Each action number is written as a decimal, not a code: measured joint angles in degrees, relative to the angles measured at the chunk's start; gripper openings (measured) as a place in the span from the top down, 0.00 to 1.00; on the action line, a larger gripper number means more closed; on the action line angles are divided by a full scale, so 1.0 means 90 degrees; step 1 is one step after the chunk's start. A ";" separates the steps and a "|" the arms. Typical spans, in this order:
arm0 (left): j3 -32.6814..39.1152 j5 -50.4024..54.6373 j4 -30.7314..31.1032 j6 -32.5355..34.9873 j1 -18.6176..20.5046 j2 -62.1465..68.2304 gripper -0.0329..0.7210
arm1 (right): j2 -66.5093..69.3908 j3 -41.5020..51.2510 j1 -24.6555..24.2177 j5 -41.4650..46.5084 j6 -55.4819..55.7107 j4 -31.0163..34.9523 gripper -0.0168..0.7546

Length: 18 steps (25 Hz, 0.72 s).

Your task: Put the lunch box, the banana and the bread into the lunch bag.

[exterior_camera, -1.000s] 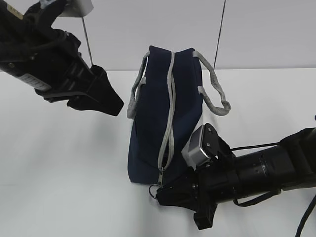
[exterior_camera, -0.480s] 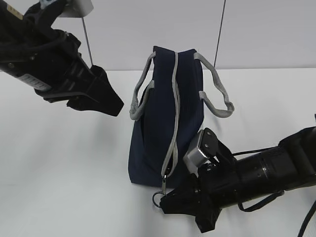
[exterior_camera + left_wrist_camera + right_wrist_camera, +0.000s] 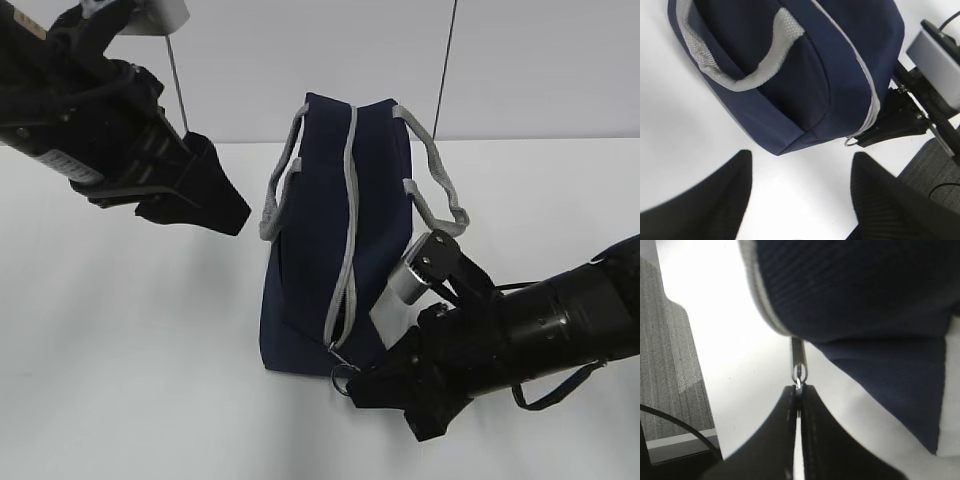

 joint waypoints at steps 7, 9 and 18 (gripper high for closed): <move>0.0000 0.0000 0.0000 0.0000 0.0000 0.0000 0.38 | -0.0218 0.0000 0.0000 -0.0025 0.1059 -0.0867 1.00; 0.0000 0.0000 0.0000 0.0000 0.0000 0.0000 0.38 | -0.0277 0.0000 0.0000 0.0002 0.1229 -0.0980 1.00; 0.0000 0.0000 0.0000 0.0000 0.0000 0.0000 0.38 | -0.0642 0.0000 0.0000 0.0027 0.1481 -0.1127 1.00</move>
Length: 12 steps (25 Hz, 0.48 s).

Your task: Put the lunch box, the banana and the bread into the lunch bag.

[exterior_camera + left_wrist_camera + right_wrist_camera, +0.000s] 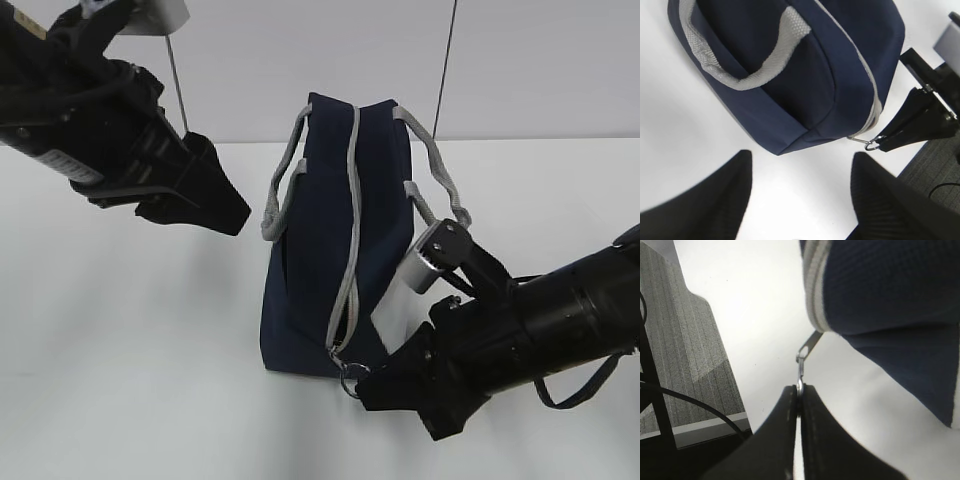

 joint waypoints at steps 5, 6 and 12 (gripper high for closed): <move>0.0000 0.0000 0.0000 0.0000 0.0000 0.0000 0.38 | -0.0070 -0.0165 0.0000 0.0251 0.0158 -0.0053 1.00; 0.0000 0.0000 0.0000 0.0000 0.0000 0.0000 0.38 | -0.0070 -0.0234 0.0000 0.0297 0.0214 -0.0070 1.00; 0.0000 0.0000 0.0000 0.0000 0.0000 0.0000 0.38 | -0.0070 -0.0571 0.0000 0.0422 0.0619 -0.0332 1.00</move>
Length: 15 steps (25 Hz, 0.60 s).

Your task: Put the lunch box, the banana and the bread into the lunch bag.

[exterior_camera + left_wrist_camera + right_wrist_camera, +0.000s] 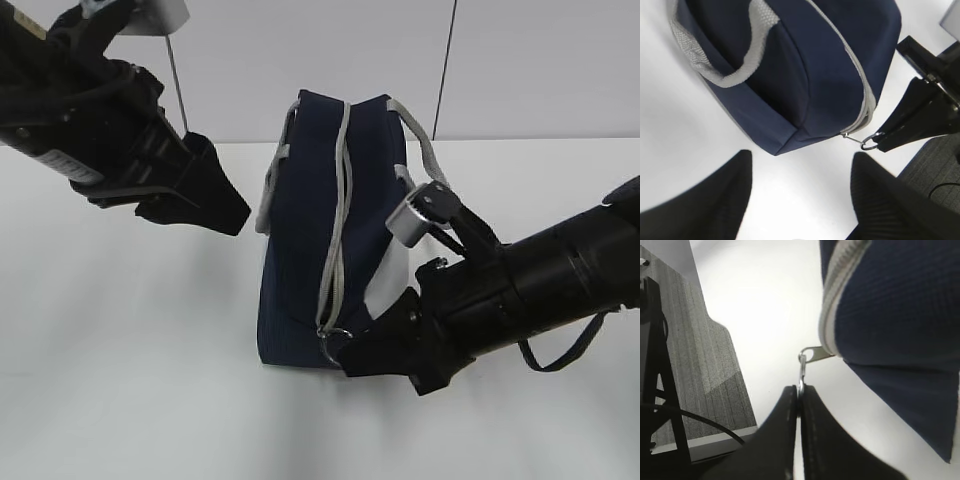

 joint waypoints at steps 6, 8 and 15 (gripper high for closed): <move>0.0000 0.0000 0.0000 0.0000 0.0000 0.0000 0.38 | 0.0000 -0.0220 0.0000 0.0257 0.0750 -0.0116 1.00; 0.0000 0.0000 0.0000 0.0000 0.0000 0.0000 0.38 | 0.0000 -0.0220 0.0000 0.0288 0.1207 -0.0116 1.00; 0.0000 0.0000 0.0000 0.0000 0.0000 0.0000 0.38 | 0.0000 -0.0220 0.0000 0.0385 0.2941 -0.0116 1.00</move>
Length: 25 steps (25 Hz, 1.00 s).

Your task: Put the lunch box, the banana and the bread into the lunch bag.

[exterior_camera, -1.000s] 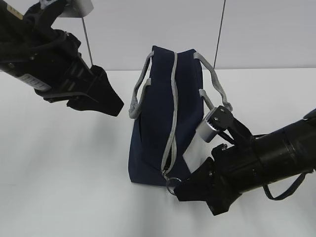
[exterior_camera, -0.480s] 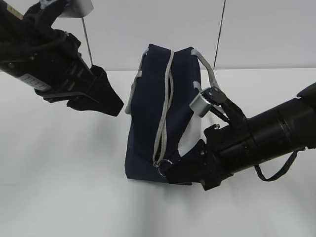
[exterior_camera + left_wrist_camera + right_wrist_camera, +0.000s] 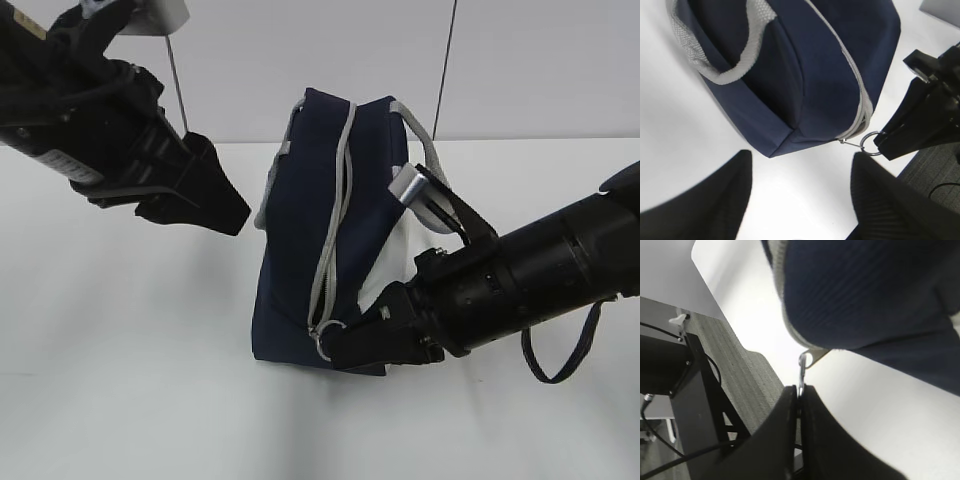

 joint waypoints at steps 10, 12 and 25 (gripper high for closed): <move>0.0000 0.0000 0.0000 0.0000 0.0000 0.0000 0.38 | 0.0000 0.0000 0.0000 0.0187 0.1255 0.0021 1.00; 0.0000 0.0000 0.0000 0.0000 0.0000 0.0000 0.38 | 0.0000 0.0000 0.0000 0.0187 0.1241 -0.0006 1.00; 0.0000 0.0055 0.0000 0.0000 0.0000 0.0000 0.38 | 0.0000 0.0000 0.0000 0.0218 0.0492 -0.0005 0.66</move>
